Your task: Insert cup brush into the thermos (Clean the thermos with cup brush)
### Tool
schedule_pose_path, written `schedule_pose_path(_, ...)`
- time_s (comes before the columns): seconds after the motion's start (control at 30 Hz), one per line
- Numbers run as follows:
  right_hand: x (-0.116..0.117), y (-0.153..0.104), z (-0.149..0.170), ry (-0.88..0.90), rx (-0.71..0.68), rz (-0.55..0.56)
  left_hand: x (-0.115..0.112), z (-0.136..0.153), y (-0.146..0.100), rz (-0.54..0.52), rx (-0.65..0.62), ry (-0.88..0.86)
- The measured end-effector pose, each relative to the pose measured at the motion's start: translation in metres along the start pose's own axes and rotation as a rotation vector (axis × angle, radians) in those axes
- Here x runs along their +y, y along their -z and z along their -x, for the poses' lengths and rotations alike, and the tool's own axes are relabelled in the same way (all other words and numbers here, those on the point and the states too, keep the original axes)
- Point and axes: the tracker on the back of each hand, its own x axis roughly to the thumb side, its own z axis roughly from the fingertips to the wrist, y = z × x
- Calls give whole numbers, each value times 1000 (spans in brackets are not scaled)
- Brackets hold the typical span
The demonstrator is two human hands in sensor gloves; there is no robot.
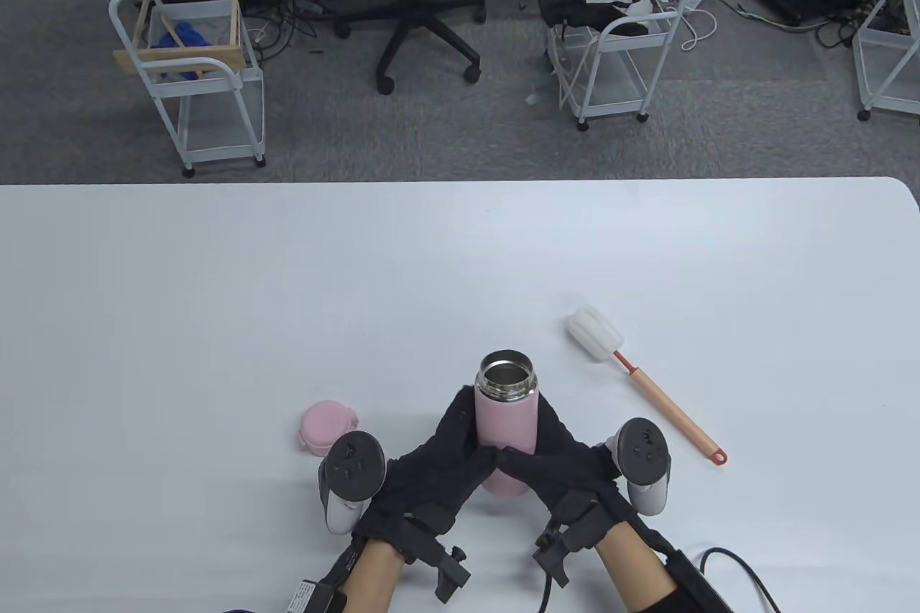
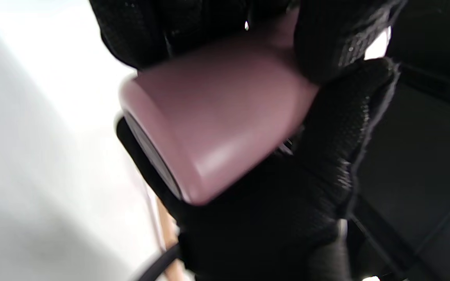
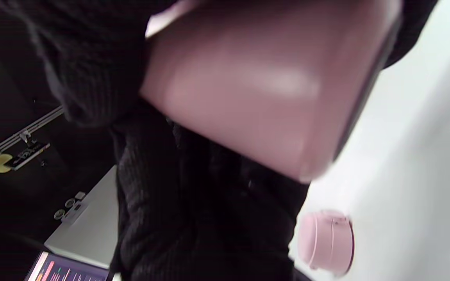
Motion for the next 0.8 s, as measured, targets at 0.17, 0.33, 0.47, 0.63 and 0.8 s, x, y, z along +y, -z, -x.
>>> schedule_pose_path(0.17,-7,0,3,42,12,46,35,-17,-15,-228,-53,350)
schedule_pose_path(0.33,-12,-1,7,28,42,72,81,-10,-35,-477,81,562)
schedule_pose_path(0.47,-15,-1,9,36,53,92,101,12,-41,-429,302,676)
schedule_pose_path(0.63,-17,-2,10,17,66,102,106,36,-40,-328,578,746)
schedule_pose_path(0.8,-19,-3,9,8,61,118,99,49,-33,-203,641,855)
